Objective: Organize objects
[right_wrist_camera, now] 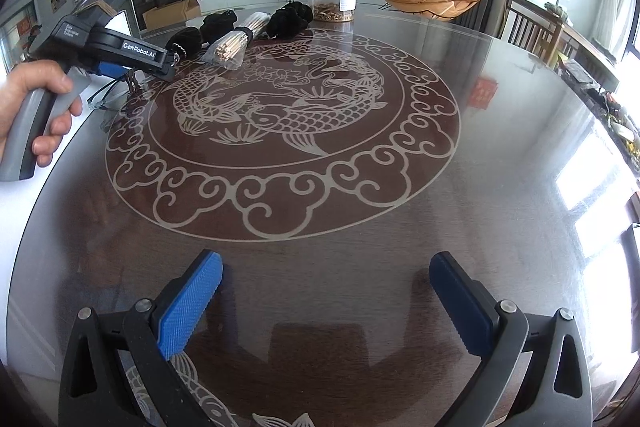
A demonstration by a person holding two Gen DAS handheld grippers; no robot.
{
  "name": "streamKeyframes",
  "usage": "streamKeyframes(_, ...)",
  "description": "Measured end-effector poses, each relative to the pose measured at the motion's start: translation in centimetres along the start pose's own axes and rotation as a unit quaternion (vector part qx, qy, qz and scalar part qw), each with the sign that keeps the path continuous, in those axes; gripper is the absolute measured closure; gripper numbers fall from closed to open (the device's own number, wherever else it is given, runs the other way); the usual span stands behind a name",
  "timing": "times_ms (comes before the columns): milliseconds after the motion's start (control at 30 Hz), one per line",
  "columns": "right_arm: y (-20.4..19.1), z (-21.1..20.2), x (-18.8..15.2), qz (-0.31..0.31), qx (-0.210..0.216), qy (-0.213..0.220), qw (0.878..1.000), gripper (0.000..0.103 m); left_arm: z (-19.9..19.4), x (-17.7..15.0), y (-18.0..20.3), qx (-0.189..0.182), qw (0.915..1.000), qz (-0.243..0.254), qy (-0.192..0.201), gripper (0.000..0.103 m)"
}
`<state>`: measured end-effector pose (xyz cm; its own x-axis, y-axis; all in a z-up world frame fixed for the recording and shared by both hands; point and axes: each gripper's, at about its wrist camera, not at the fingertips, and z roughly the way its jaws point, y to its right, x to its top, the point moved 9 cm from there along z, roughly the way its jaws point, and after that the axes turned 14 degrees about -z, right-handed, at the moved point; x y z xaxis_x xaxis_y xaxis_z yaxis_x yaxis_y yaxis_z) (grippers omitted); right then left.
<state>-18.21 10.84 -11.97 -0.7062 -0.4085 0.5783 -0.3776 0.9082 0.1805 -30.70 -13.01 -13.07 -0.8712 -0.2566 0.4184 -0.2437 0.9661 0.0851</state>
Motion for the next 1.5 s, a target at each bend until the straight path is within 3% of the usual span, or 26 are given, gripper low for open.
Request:
streamKeyframes(33,0.0,0.0,0.0,0.000,0.000,0.000,1.000,0.000,-0.3,-0.4,-0.1,-0.006,0.9999,-0.007,0.006,0.019)
streamKeyframes(100,0.0,0.0,0.0,0.000,-0.001,0.000,1.000,0.000,-1.3,-1.0,-0.2,-0.011,0.9993,-0.010,0.033,0.047)
streamKeyframes(133,0.0,0.0,0.0,-0.001,-0.001,0.000,1.000,0.000,-1.8,-1.5,-0.3,-0.012,0.9989,-0.014,0.044,0.072)
streamKeyframes(167,0.0,0.0,0.0,-0.002,-0.002,0.001,1.000,0.000,-2.2,-2.0,-0.2,-0.014,0.9986,-0.021,0.047,0.087)
streamKeyframes(433,0.0,-0.2,0.1,-0.007,-0.014,0.004,1.000,0.000,-6.3,-10.4,-0.1,-0.009,0.9946,-0.070,0.076,0.091)
streamKeyframes(533,0.1,-0.3,0.1,-0.006,-0.016,0.005,1.000,0.000,-8.0,-14.0,0.7,-0.011,0.9951,-0.059,0.079,0.091)
streamKeyframes(633,0.1,-0.3,0.1,-0.006,-0.015,0.006,1.000,0.000,-8.8,-15.9,1.3,-0.006,0.9961,-0.027,0.084,0.080)
streamKeyframes(667,0.1,-0.3,0.1,-0.007,-0.015,0.005,1.000,0.000,-9.0,-16.3,1.4,-0.002,0.9962,-0.016,0.085,0.062)
streamKeyframes(700,0.1,-0.3,0.1,-0.007,-0.015,0.005,1.000,0.000,-9.0,-16.5,1.3,0.007,0.9961,-0.007,0.087,0.034)
streamKeyframes(767,0.1,-0.2,0.1,-0.007,-0.015,0.004,1.000,0.000,-8.5,-16.8,0.7,0.018,0.9970,0.000,0.075,0.000)
streamKeyframes(867,0.2,-0.2,0.0,-0.005,-0.015,0.003,1.000,0.000,-8.0,-17.1,-0.1,-0.015,0.9971,-0.026,0.069,0.000)
streamKeyframes(1500,0.2,-0.3,0.0,-0.003,-0.013,0.002,1.000,0.000,-8.1,-17.5,-0.1,-0.015,0.9969,-0.024,0.073,0.000)
